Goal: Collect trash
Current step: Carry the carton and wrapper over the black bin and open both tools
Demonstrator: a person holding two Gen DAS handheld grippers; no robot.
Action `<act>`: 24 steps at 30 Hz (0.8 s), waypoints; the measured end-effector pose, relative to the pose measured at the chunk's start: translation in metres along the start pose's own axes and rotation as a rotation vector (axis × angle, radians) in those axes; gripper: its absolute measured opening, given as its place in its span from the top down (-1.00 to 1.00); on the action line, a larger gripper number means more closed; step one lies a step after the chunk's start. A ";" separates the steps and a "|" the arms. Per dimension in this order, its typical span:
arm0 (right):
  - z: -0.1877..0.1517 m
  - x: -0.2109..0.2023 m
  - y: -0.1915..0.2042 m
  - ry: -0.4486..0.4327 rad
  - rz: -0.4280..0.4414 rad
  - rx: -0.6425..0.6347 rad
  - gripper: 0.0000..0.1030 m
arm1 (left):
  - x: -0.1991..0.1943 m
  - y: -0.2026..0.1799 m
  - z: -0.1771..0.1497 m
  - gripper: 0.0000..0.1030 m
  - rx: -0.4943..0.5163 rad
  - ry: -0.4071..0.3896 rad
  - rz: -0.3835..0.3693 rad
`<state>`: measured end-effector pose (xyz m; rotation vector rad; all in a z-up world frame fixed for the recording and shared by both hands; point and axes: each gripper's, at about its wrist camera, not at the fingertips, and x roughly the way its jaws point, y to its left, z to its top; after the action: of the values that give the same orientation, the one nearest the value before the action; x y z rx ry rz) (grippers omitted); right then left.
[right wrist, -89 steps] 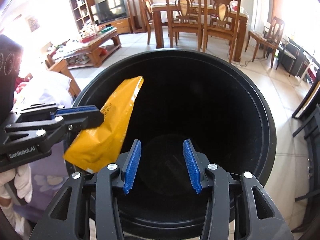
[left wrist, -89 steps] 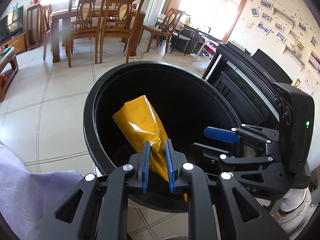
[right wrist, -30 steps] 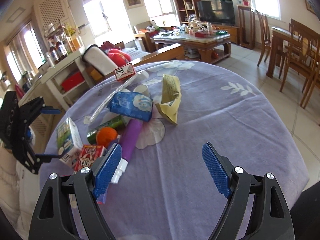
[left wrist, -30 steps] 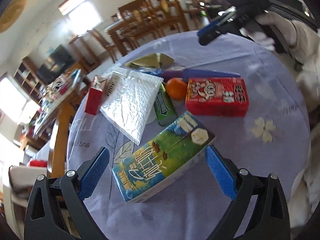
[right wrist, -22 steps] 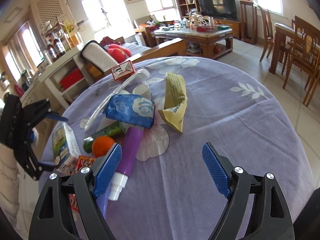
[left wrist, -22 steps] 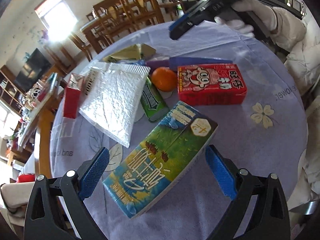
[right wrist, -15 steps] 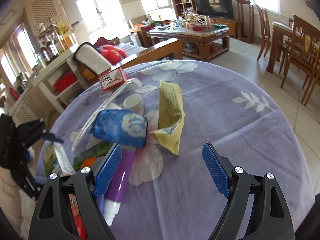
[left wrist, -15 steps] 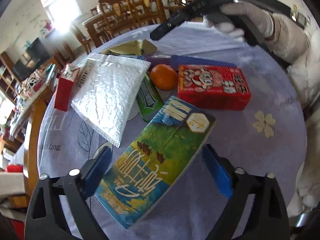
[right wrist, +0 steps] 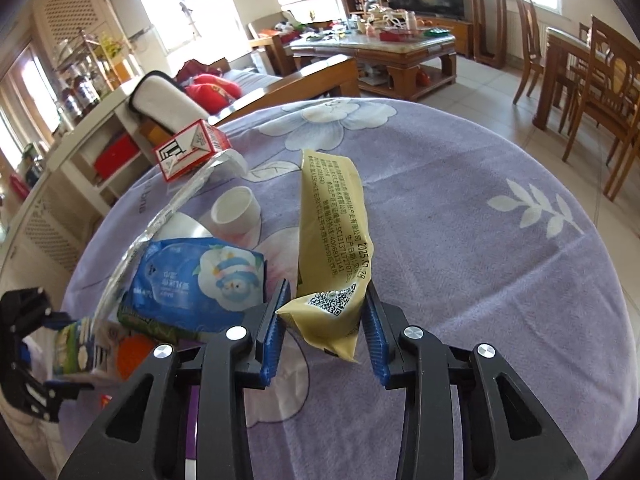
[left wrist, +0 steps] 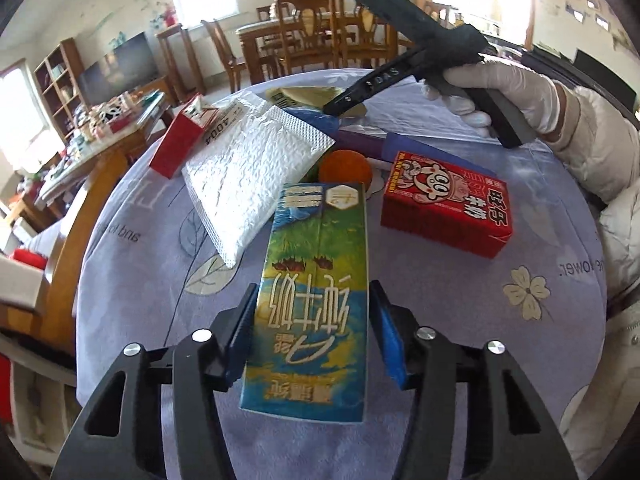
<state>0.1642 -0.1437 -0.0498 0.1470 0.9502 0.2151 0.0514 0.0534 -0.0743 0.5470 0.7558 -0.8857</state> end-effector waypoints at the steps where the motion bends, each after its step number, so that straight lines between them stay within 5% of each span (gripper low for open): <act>1: -0.001 -0.001 -0.001 -0.004 0.002 0.004 0.32 | -0.002 0.000 -0.002 0.04 -0.020 -0.006 0.005; 17: -0.039 -0.078 -0.017 -0.120 0.102 0.042 0.32 | -0.027 -0.012 0.003 0.06 -0.207 -0.162 0.051; 24: -0.067 -0.126 -0.040 -0.177 0.108 0.052 0.32 | -0.030 -0.043 0.033 0.05 -0.245 -0.243 0.036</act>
<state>0.0431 -0.2117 0.0024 0.2618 0.7726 0.2728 0.0147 0.0217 -0.0357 0.2305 0.6198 -0.7959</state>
